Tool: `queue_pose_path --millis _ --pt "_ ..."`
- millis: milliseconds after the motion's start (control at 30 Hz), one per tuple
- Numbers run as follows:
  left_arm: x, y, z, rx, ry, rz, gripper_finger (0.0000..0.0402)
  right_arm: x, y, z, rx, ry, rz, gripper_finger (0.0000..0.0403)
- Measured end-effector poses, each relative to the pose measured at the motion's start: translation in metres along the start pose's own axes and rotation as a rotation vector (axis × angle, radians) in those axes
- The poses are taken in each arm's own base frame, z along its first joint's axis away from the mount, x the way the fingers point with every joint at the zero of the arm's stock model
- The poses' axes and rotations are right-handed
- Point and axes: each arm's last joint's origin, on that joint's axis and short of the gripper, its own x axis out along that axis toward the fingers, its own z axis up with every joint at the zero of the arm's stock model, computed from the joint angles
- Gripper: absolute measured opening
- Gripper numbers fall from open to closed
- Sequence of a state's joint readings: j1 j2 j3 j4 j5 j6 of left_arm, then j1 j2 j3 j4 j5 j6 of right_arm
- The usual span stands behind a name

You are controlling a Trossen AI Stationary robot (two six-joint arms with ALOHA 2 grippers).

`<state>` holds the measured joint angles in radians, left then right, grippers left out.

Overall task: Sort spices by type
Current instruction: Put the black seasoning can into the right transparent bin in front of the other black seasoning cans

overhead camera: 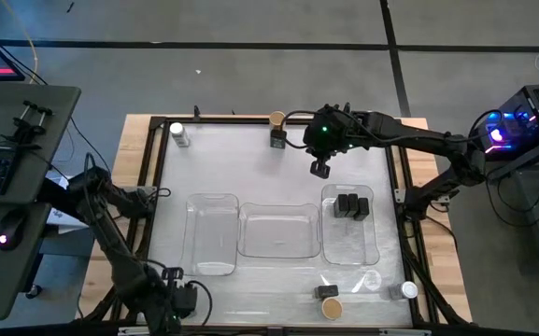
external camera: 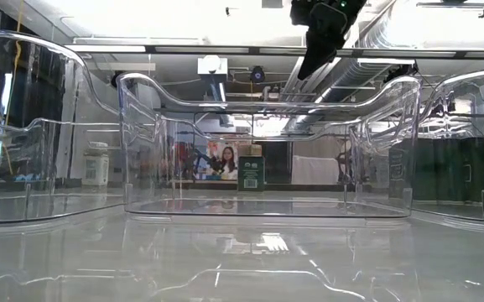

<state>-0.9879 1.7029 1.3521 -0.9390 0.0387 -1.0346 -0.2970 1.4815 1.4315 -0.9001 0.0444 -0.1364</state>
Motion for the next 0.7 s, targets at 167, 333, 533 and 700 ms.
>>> queue_pose_path --millis 167,333,533,700 --pt "0.009 -0.001 0.006 0.001 -0.014 0.0 0.0 0.0 0.0 0.0 0.0 0.0 0.0 0.0" --pt "0.02 0.0 0.005 0.051 0.017 0.056 0.0 0.0 0.0 0.0 0.002 0.001 0.0 0.0" --pt "0.026 0.003 0.012 0.021 0.023 0.073 0.0 -0.011 0.001 -0.003 0.005 -0.015 0.031 0.0" --pt "0.026 0.011 0.024 0.068 -0.007 0.1 0.0 -0.037 0.001 -0.009 0.05 -0.064 0.029 0.0"
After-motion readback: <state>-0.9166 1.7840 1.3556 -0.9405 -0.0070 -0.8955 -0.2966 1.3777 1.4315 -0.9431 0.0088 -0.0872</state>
